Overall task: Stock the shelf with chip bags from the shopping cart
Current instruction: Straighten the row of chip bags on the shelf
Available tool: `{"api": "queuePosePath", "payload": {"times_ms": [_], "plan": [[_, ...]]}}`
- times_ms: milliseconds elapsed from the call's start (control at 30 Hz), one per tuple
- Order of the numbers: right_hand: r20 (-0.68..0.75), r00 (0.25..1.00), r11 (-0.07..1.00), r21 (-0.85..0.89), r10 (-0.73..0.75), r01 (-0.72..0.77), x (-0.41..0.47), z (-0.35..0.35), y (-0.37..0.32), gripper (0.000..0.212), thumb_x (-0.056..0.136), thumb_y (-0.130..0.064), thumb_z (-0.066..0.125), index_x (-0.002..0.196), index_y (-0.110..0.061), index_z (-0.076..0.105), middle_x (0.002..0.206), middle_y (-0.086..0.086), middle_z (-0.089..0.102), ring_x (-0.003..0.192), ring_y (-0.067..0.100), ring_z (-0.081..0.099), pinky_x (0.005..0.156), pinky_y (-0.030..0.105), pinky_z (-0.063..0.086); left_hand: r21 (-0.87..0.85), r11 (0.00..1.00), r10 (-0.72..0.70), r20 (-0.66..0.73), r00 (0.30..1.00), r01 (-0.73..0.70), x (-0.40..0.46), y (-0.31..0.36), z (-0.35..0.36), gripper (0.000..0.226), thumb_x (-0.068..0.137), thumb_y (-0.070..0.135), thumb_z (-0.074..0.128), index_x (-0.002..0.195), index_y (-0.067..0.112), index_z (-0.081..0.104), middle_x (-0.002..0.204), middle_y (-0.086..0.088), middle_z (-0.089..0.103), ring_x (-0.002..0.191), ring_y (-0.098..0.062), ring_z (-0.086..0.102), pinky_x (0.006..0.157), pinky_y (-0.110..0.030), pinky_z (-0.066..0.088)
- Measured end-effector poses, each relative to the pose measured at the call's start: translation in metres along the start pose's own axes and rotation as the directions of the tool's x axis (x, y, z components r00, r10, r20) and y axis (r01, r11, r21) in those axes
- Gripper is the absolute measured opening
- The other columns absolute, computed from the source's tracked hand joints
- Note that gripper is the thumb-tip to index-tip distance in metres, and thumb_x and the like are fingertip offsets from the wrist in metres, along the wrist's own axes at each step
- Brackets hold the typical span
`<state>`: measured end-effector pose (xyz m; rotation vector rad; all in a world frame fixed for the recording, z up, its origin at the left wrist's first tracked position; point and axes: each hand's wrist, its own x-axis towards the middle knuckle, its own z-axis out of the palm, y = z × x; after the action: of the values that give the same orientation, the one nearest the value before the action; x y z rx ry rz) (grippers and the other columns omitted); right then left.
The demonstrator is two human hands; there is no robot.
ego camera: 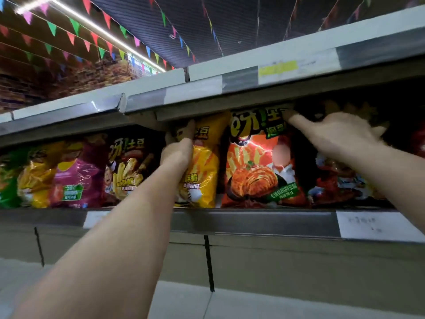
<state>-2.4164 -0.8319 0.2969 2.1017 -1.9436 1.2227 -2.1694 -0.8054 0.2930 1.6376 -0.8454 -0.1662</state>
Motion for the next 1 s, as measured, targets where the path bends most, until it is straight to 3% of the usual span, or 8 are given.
{"api": "queuePosePath", "payload": {"times_ms": [133,367,433,500,600,700,867,1000], "plan": [[0.063,0.998,0.991,-0.131,-0.008,0.016,-0.004,0.007,-0.002,0.089,0.074,-0.084,0.024,0.129,-0.020,0.054,0.143,0.018,0.040,0.135,0.038,0.029,0.111,0.060,0.008,0.113,0.993,-0.013,-0.057,0.998,0.020,-0.018,0.006,0.026,0.074,0.093,0.057,0.034,0.143,0.003,0.037,0.143,-0.019,0.040,0.129,-0.039,0.040,0.105,-0.043,0.031],[0.093,0.994,0.991,-0.112,-0.065,0.075,-0.005,-0.003,0.001,0.083,0.080,-0.080,0.023,0.143,-0.028,0.035,0.157,0.011,0.012,0.145,0.033,-0.002,0.109,0.063,-0.001,0.147,0.987,-0.047,-0.087,0.995,0.059,-0.038,0.016,0.023,0.068,0.096,0.050,0.032,0.145,0.002,0.031,0.149,-0.021,0.030,0.133,-0.040,0.032,0.107,-0.044,0.029],[0.083,0.992,0.990,-0.097,-0.097,0.105,-0.007,-0.006,0.006,0.085,0.079,-0.081,0.023,0.145,-0.028,0.030,0.157,0.012,0.011,0.145,0.033,-0.003,0.109,0.063,0.000,0.231,0.973,0.018,-0.138,0.990,0.014,-0.048,0.021,0.016,0.074,0.095,0.058,0.028,0.147,0.005,0.027,0.150,-0.021,0.027,0.137,-0.038,0.026,0.110,-0.048,0.023],[0.075,0.992,0.987,-0.116,-0.105,0.113,-0.010,-0.009,0.012,0.086,0.080,-0.080,0.022,0.146,-0.025,0.030,0.157,0.013,0.009,0.145,0.033,-0.003,0.109,0.063,0.000,0.384,0.914,0.202,-0.160,0.966,-0.128,-0.066,0.032,0.021,0.078,0.094,0.063,0.027,0.144,0.003,0.032,0.148,-0.023,0.029,0.139,-0.035,0.022,0.113,-0.050,0.017],[0.099,0.991,0.975,-0.196,-0.090,0.108,-0.016,-0.008,0.019,0.088,0.082,-0.078,0.015,0.141,-0.018,0.039,0.152,0.016,0.025,0.143,0.036,0.006,0.108,0.064,0.001,0.522,0.718,0.495,0.082,0.865,-0.460,-0.100,0.042,0.047,0.077,0.091,0.066,0.028,0.143,0.010,0.035,0.149,-0.019,0.032,0.141,-0.033,0.020,0.115,-0.054,0.006],[0.126,0.988,0.958,-0.261,-0.089,0.119,-0.017,-0.006,0.024,0.087,0.083,-0.075,0.010,0.137,-0.016,0.044,0.144,0.017,0.037,0.140,0.036,0.016,0.108,0.064,0.004,0.630,0.525,0.511,0.304,0.804,-0.572,-0.113,0.035,0.066,0.075,0.090,0.068,0.022,0.144,0.016,0.032,0.147,-0.016,0.033,0.141,-0.034,0.020,0.113,-0.061,0.001],[0.099,0.991,0.963,-0.243,-0.095,0.117,-0.016,-0.009,0.031,0.079,0.087,-0.072,0.015,0.135,-0.017,0.047,0.145,0.020,0.034,0.140,0.036,0.016,0.109,0.062,0.005,0.656,0.513,0.502,0.294,0.813,-0.554,-0.106,0.030,0.065,0.080,0.089,0.072,0.018,0.143,0.017,0.036,0.146,-0.017,0.035,0.140,-0.035,0.022,0.111,-0.064,-0.002],[0.128,0.985,0.959,-0.243,-0.116,0.145,-0.018,-0.014,0.034,0.079,0.086,-0.071,0.019,0.145,-0.019,0.029,0.152,0.017,0.024,0.141,0.036,0.013,0.111,0.057,0.008,0.634,0.515,0.461,0.362,0.810,-0.577,-0.109,0.036,0.059,0.081,0.089,0.072,0.017,0.147,0.017,0.031,0.152,-0.017,0.028,0.142,-0.036,0.017,0.110,-0.064,-0.003]]}}
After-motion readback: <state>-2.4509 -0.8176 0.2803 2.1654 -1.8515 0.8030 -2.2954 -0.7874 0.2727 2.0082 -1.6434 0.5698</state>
